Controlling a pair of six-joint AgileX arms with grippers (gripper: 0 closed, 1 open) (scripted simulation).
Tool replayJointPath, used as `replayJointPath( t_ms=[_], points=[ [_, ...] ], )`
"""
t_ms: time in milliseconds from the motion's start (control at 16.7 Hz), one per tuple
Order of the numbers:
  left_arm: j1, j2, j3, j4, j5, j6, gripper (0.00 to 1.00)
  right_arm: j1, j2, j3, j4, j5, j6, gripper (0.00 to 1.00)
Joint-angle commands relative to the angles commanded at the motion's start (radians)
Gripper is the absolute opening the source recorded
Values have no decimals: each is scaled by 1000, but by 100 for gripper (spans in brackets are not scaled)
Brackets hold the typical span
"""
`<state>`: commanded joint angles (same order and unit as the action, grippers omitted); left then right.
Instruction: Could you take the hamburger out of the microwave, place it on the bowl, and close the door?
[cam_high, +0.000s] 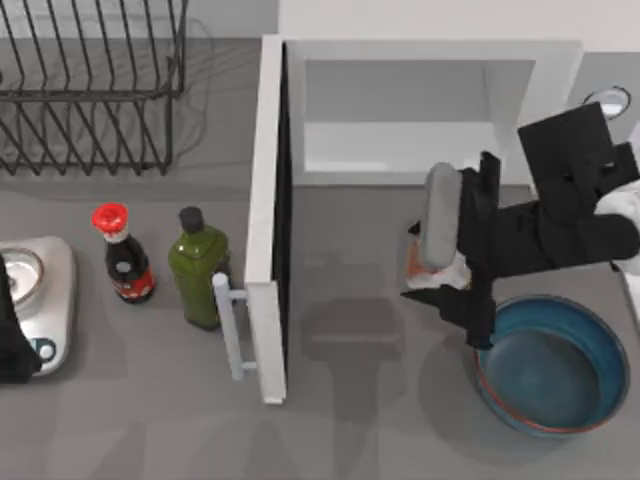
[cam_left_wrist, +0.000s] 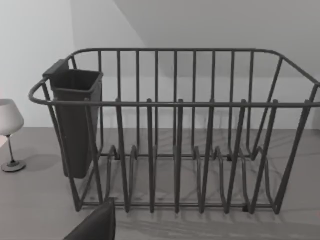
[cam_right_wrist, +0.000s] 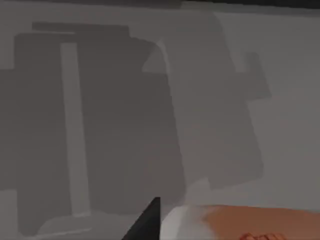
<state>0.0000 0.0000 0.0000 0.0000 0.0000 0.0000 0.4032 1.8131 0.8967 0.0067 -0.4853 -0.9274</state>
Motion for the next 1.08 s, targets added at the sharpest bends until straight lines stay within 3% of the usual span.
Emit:
replayJointPath(
  t_ms=[300, 540, 780, 1080],
  points=[
    [0, 0, 0, 0, 0, 0, 100, -253, 33, -22, -361, -369, -564, 0],
    [0, 0, 0, 0, 0, 0, 100, -436, 67, -48, -633, -567, -861, 0],
    [0, 0, 0, 0, 0, 0, 100, -551, 93, -68, -790, -659, -1000, 0],
    [0, 0, 0, 0, 0, 0, 100, -566, 98, -71, -809, -669, -1014, 0]
  ],
)
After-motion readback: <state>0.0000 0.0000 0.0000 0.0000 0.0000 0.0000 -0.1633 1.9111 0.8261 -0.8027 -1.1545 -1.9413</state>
